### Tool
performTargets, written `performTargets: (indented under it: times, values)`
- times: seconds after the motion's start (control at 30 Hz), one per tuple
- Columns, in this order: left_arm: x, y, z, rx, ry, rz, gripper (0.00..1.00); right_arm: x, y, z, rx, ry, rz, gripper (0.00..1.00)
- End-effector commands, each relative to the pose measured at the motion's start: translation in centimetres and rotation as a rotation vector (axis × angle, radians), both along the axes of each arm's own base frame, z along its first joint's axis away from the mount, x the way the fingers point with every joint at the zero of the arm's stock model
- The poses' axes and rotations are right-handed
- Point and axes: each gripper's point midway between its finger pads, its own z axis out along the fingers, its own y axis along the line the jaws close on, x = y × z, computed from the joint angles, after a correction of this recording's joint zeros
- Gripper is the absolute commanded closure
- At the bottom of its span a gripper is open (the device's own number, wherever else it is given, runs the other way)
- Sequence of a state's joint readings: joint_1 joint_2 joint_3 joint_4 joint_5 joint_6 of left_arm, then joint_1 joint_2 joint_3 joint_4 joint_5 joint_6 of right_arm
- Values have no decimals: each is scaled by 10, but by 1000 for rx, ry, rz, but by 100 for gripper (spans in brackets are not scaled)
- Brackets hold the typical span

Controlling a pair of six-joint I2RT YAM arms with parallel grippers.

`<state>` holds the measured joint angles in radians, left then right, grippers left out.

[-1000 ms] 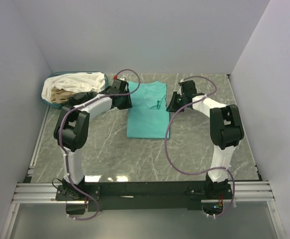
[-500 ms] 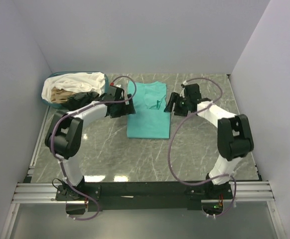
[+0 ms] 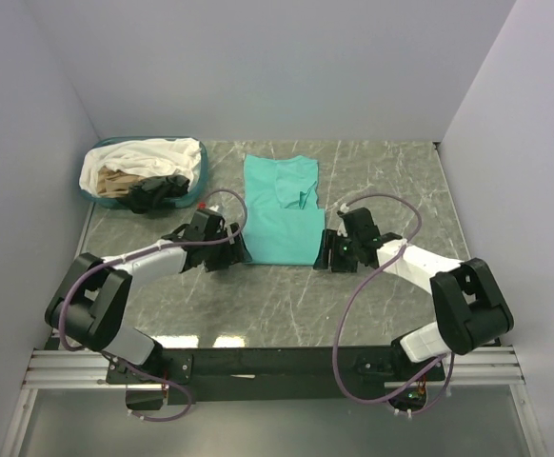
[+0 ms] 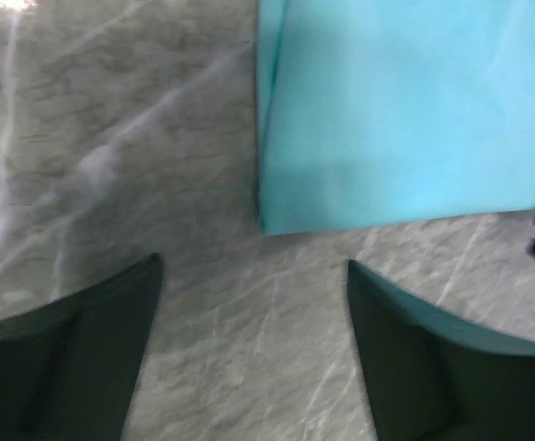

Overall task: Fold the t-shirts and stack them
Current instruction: Fold the tshirt

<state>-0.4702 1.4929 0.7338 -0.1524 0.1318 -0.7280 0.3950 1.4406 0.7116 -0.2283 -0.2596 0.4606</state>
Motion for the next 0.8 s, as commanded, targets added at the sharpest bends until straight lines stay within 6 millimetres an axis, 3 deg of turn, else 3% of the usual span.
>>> performTargets:
  times: [0.0,0.3,0.4,0.43,0.47,0.5,0.6,0.63,0.77]
  values:
    - [3,-15,9,-76,-36,2,21,8,7,5,30,-46,-6,36]
    - [6,-30,-10,-68,2,-29,63,19,12,-12,21,-33,-7,56]
    - [9,-33,-12,-64,-1,-31,74,22,10,-19,4,-24,-17,68]
    - [9,-35,-15,-65,6,-32,78,23,10,-21,2,-20,-14,80]
    - [10,-36,-16,-68,6,-34,85,23,11,-24,2,-13,-14,85]
    - [11,-37,-17,-67,10,-37,97,23,13,-24,8,-14,-9,88]
    - [15,-40,-20,-62,13,-45,99,26,12,-23,3,-30,-5,93]
    - [18,-45,-16,-79,-12,-54,99,25,10,-23,-7,-27,-7,99]
    - [12,-45,-12,-82,-32,-63,99,22,7,-11,-11,-63,-2,100]
